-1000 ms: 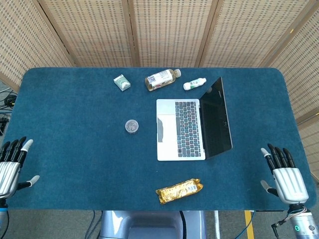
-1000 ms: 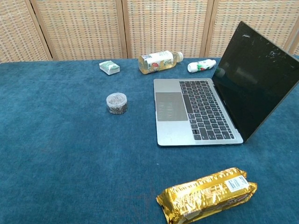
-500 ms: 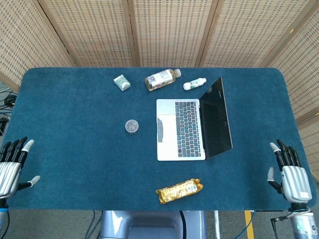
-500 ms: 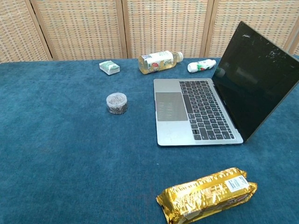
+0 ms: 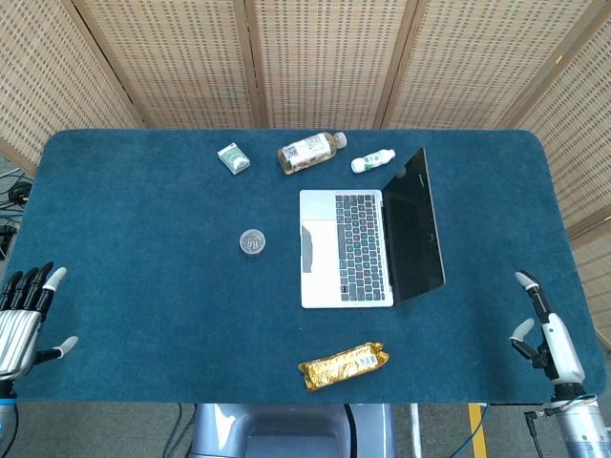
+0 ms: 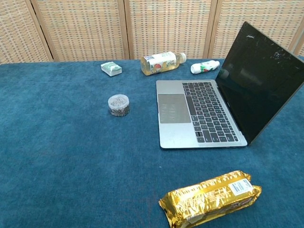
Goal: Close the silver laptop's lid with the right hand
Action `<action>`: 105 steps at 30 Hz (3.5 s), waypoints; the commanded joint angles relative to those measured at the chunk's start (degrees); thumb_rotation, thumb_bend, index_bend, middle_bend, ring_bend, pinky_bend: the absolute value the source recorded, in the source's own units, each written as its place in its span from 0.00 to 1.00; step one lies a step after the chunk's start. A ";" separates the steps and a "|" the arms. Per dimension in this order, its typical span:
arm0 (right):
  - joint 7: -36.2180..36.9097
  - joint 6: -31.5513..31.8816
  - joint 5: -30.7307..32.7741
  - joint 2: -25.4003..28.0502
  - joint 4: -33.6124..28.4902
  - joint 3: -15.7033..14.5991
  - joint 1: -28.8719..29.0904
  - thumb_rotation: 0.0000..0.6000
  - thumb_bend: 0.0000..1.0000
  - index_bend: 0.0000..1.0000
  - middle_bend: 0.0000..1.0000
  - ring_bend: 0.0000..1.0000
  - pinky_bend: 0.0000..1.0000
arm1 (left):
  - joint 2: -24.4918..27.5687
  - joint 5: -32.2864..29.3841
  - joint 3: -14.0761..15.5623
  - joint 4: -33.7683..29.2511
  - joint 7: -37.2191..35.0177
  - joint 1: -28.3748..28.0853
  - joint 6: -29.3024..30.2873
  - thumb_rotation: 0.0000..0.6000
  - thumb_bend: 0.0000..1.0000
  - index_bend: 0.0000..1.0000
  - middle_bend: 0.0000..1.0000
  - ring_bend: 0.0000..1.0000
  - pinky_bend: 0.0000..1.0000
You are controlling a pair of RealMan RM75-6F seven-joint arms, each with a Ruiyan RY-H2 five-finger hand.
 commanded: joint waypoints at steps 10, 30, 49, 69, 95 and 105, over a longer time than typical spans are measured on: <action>1.82 -3.26 0.14 -1.67 2.42 -0.25 1.69 1.00 1.00 0.05 0.00 0.00 0.00 | -0.08 -0.08 -0.01 0.16 -0.31 -0.09 -0.20 1.00 0.00 0.00 0.00 0.00 0.00; 4.53 -5.97 3.20 -3.83 4.62 1.57 3.31 1.00 1.00 0.06 0.00 0.00 0.00 | -0.98 -0.27 0.63 0.83 0.05 -0.95 -2.53 1.00 0.00 0.00 0.00 0.00 0.00; 4.36 -6.78 5.99 -6.76 7.15 3.09 3.59 1.00 1.00 0.23 0.21 0.15 0.17 | -1.51 -0.36 0.71 1.08 0.76 -1.12 -2.64 1.00 0.00 0.00 0.00 0.00 0.00; 4.65 -8.86 6.96 -6.37 5.70 5.32 5.50 1.00 1.00 0.23 0.21 0.15 0.17 | -1.36 0.34 0.70 0.91 0.63 -0.76 -1.32 1.00 0.00 0.00 0.00 0.00 0.00; 1.50 -15.83 9.94 -6.26 -0.24 8.86 11.26 1.00 1.00 0.23 0.21 0.15 0.17 | -1.20 1.18 1.12 0.52 0.88 -0.63 -1.04 1.00 0.00 0.00 0.00 0.00 0.00; 6.92 -17.72 6.86 -4.28 -2.92 8.28 11.66 1.00 1.00 0.24 0.21 0.15 0.17 | -1.30 1.26 1.24 0.50 1.14 -0.68 -1.22 1.00 0.01 0.00 0.00 0.00 0.00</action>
